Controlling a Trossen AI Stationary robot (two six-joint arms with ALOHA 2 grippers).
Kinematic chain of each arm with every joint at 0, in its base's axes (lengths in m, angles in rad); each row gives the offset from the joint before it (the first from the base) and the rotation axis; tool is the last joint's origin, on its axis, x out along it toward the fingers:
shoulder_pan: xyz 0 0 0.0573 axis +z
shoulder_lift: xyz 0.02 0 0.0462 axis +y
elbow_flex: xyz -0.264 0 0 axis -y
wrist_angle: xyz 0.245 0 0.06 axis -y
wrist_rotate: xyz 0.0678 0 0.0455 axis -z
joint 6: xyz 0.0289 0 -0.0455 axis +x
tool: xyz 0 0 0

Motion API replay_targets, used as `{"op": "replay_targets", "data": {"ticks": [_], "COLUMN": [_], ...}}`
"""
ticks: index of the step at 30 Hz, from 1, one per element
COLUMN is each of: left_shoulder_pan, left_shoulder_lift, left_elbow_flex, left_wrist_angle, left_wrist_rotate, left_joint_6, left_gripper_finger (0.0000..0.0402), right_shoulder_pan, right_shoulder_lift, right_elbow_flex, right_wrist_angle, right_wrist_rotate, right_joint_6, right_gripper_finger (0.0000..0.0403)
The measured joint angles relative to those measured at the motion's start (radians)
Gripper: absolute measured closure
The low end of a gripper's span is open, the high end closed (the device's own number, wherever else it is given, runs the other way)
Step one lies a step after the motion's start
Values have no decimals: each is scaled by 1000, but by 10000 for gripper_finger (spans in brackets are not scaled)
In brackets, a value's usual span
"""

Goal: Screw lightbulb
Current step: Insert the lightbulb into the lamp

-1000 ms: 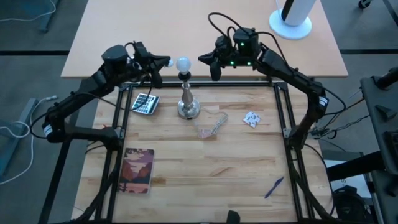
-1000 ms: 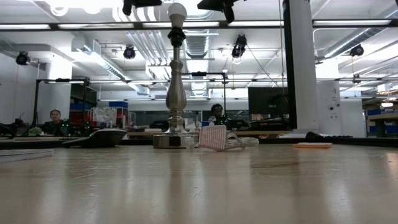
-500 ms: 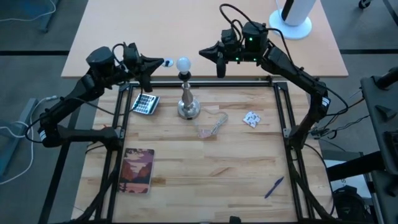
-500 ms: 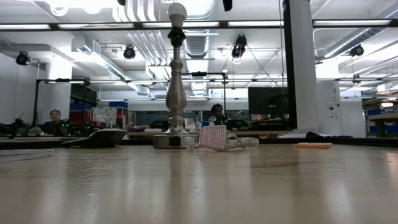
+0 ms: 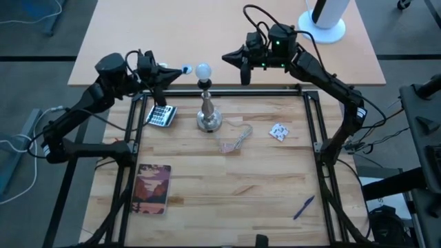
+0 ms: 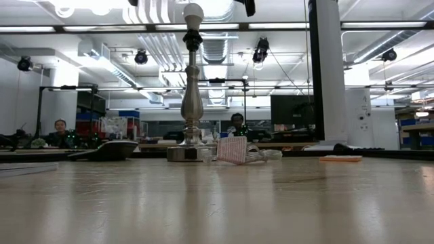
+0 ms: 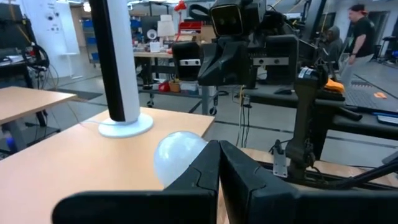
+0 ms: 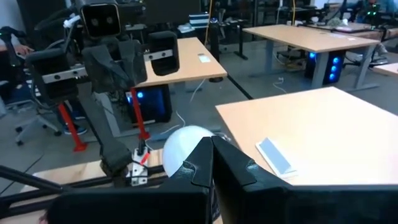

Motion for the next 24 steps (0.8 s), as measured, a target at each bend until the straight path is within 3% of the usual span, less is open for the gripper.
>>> {"op": "replay_targets", "data": {"ticks": [24], "left_shoulder_pan": [-4], "left_shoulder_lift": [97], "left_elbow_flex": [0], "left_wrist_angle": [57], "left_wrist_rotate": [-3], "left_joint_6": [-27], "left_gripper_finger": [401], "right_shoulder_pan": [0], "right_shoulder_lift": [1], "right_elbow_flex": [-11], "right_wrist_angle": [-157], "right_wrist_rotate": [31], "right_joint_6": [-5], "right_gripper_finger": [403]}}
